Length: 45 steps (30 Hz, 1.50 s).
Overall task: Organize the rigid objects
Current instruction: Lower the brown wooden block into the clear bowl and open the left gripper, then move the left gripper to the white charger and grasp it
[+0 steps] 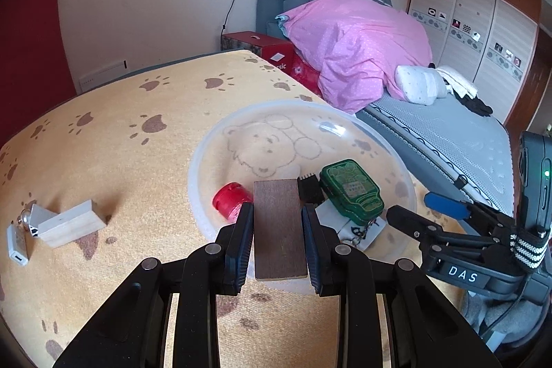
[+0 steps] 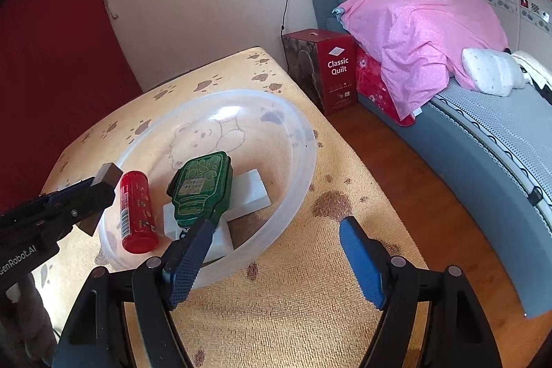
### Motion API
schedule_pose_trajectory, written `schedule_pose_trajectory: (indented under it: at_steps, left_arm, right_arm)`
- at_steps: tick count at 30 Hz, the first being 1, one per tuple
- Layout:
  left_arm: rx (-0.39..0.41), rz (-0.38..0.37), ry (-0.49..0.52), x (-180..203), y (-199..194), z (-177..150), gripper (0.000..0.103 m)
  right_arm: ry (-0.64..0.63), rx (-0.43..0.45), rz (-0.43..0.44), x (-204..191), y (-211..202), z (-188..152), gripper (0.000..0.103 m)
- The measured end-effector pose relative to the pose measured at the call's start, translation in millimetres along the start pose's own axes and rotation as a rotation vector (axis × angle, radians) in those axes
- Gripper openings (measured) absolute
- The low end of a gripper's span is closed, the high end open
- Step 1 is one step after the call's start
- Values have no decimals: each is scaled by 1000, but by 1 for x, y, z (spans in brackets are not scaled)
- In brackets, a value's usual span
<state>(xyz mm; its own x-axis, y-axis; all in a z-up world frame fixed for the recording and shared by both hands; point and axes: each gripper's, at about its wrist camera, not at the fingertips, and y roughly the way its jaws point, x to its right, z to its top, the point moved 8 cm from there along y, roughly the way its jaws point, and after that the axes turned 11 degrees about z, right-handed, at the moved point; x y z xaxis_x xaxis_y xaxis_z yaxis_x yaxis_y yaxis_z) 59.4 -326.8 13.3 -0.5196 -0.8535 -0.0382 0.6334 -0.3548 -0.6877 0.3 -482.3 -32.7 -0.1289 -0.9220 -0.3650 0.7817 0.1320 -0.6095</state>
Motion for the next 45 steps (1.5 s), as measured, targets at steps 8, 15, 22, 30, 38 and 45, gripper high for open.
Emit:
schedule_pose_trajectory:
  at_steps: [8,15,22,30,38,45]
  left_arm:
    - [7,-62,-35,11,-1,4,55]
    - [0,-12,-56,-10,2,-3,56]
    - [4,41,-62,-27,3,-9,58]
    - [7,101,-104,-59,3,-13,64]
    - [13,180,-161,-102,-3,-18,65]
    - [11,221,-223,-140,-10,-27,66]
  right_arm:
    - [2,11,3,-1,-1,0,80]
    - [-13,20,4,-6,-4,1,80]
    - [-32,25,16,-17,-5,0,80]
    - [-48,22,34,-30,-5,-2,81]
    - [-78,18,62,-55,-5,-5,84]
    - [-104,13,91,-81,-1,-6,86]
